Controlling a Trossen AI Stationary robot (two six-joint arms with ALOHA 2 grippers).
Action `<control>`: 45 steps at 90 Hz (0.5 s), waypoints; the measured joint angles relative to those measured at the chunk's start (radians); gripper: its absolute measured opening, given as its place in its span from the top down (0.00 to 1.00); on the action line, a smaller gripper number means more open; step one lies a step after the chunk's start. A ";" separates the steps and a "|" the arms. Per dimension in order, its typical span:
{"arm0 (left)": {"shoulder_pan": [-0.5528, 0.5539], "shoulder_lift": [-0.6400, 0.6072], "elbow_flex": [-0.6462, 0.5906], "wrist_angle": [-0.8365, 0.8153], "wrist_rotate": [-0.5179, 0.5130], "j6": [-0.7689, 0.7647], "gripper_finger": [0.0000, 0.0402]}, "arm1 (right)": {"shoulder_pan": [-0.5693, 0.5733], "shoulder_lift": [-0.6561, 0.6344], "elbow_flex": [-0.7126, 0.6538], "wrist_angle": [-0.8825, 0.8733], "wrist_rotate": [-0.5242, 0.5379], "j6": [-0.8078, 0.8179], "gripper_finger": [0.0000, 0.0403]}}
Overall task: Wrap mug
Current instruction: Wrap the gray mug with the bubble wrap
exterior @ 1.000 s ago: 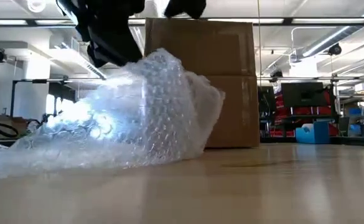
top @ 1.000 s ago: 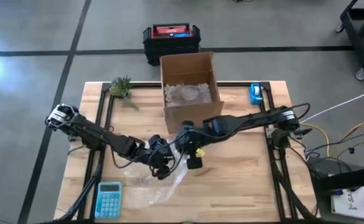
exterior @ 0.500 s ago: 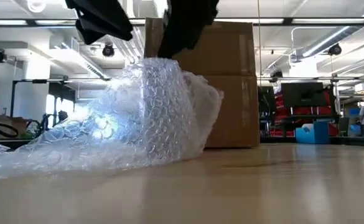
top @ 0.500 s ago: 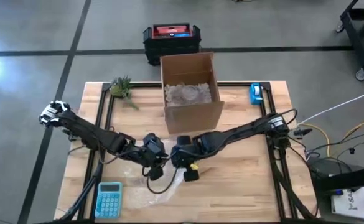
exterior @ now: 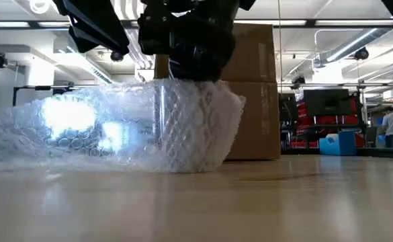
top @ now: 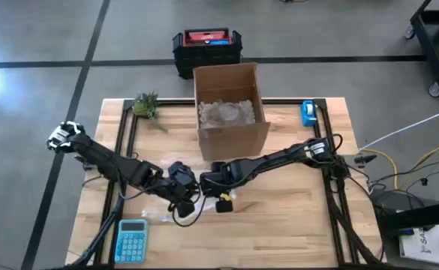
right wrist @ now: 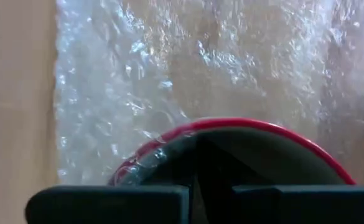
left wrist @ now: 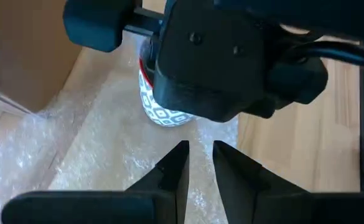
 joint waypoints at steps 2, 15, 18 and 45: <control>0.000 0.000 0.000 0.000 0.000 0.000 0.85 | 0.000 -0.004 0.000 0.000 0.000 0.000 1.00; 0.000 0.000 0.000 0.000 0.000 0.000 0.85 | 0.000 -0.048 -0.007 -0.011 0.017 -0.006 0.99; 0.000 0.000 0.000 -0.001 0.000 0.000 0.85 | 0.001 -0.064 -0.010 -0.021 0.019 -0.007 0.99; 0.000 0.000 0.000 -0.005 0.000 0.000 0.85 | 0.018 -0.292 -0.009 -0.079 0.022 0.035 0.99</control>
